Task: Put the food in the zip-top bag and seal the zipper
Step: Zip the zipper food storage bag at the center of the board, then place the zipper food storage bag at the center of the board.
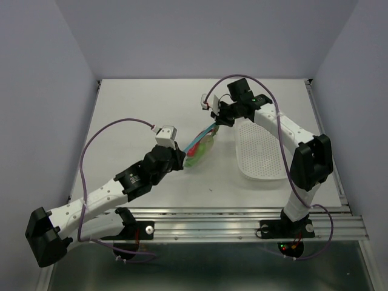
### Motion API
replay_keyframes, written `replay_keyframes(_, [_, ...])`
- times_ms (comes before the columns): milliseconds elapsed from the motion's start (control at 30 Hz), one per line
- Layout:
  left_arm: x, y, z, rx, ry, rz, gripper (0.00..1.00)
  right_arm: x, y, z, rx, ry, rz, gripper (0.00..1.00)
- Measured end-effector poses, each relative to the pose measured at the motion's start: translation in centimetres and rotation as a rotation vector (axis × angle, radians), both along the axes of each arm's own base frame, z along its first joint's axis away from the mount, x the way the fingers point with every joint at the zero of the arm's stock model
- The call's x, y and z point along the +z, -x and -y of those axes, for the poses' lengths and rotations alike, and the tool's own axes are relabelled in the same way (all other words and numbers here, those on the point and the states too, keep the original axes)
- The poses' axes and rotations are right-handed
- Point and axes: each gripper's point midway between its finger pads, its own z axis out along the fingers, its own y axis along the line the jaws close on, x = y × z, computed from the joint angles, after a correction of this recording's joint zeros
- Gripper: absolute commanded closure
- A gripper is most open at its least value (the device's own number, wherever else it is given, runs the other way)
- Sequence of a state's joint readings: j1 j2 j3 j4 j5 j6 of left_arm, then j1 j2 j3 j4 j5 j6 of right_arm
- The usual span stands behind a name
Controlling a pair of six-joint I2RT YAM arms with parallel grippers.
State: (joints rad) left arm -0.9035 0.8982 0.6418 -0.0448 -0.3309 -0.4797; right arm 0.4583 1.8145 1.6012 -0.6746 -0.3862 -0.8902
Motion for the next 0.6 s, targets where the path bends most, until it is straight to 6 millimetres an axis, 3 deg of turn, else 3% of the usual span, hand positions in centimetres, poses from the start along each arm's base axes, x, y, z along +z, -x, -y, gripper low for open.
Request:
replay_keyframes(400, [0.7, -0.5, -0.4, 0.040, 0.006, 0.017, 1.00, 0.0, -1.5, 0.2, -0.022, 0.008, 0.059, 0.99])
replay_keyframes(600, [0.5, -0.7, -2.2, 0.099, -0.074, 0.017, 1.00, 0.4, -8.0, 8.3, -0.275, 0.121, 0.209, 0.99])
